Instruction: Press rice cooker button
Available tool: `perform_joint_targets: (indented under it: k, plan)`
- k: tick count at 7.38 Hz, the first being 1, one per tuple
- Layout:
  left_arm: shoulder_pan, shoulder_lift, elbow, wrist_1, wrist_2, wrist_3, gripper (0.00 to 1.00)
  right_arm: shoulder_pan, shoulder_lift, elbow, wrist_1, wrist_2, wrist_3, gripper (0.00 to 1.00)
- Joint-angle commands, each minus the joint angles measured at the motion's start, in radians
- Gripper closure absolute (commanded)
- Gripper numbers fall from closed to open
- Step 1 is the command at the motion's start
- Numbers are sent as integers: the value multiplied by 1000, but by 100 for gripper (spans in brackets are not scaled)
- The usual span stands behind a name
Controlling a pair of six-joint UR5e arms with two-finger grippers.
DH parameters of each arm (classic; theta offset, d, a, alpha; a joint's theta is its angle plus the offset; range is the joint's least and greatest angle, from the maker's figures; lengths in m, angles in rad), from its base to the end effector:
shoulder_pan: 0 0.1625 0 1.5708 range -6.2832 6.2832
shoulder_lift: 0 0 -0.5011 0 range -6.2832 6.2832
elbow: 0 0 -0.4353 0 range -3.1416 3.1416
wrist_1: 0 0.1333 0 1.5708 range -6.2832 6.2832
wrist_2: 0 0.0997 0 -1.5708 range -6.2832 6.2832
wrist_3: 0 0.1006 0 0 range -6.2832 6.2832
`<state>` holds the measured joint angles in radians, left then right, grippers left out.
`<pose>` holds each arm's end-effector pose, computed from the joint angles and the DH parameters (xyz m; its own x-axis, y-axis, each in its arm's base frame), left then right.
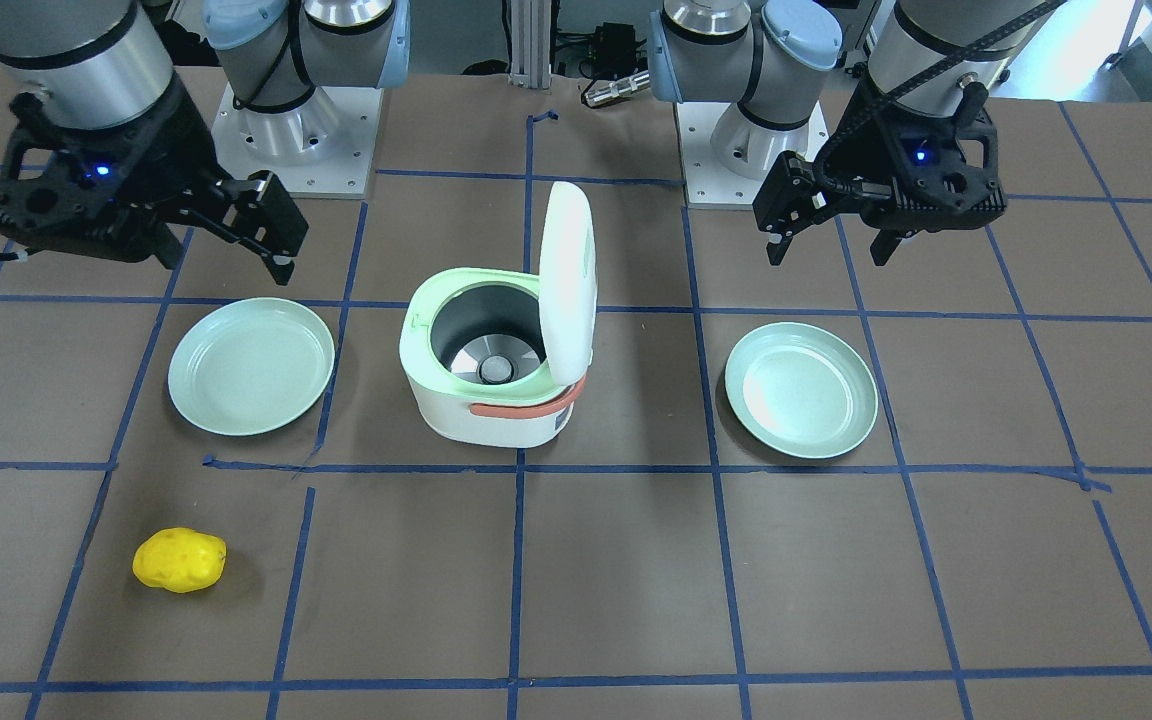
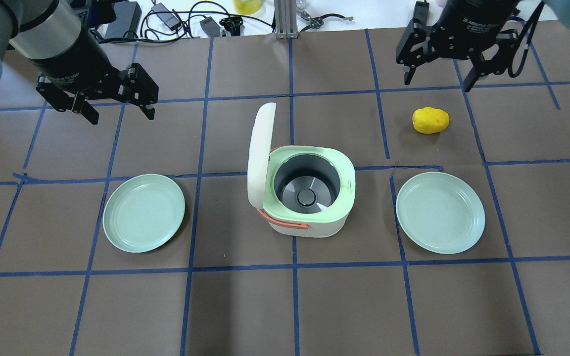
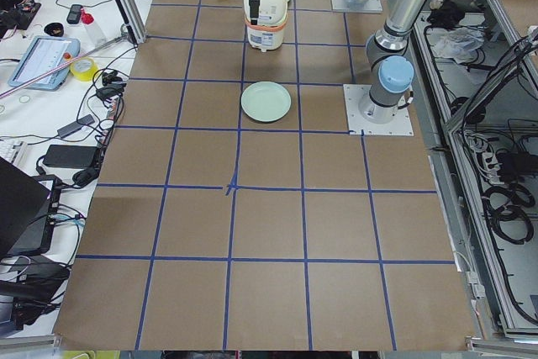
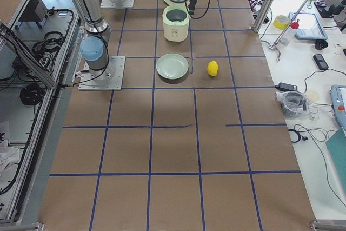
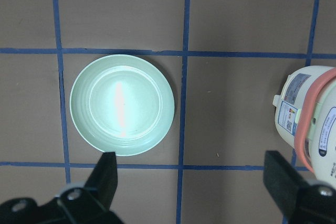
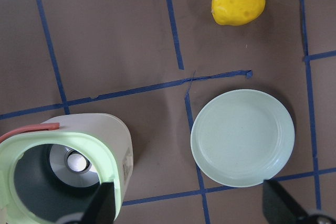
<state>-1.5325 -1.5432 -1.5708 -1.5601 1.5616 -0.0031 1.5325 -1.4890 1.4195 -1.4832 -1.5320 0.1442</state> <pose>-0.1140 -0.5295 0.5787 -0.9991 -0.0410 0.0093 -0.0414 0.9984 -0.0382 0.1152 -0.5779 0.5898 -0.9826 0.1821 -0.0358 0.1814 0.9831 0.0235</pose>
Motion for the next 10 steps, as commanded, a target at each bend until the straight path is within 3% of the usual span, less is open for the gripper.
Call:
perform_joint_targets:
  k: [1,3,6,10]
  plan:
    - [0,0,0,0,0,0,0,-12,-13,38,0,-3,-9,0]
    - [0,0,0,0,0,0,0,-11,-42,87,-2,-14,6,0]
    - [0,0,0,0,0,0,0,35,-42,96,-2,-26,109,0]
    - [0,0,0,0,0,0,0,35,-42,99,0,-28,107,0]
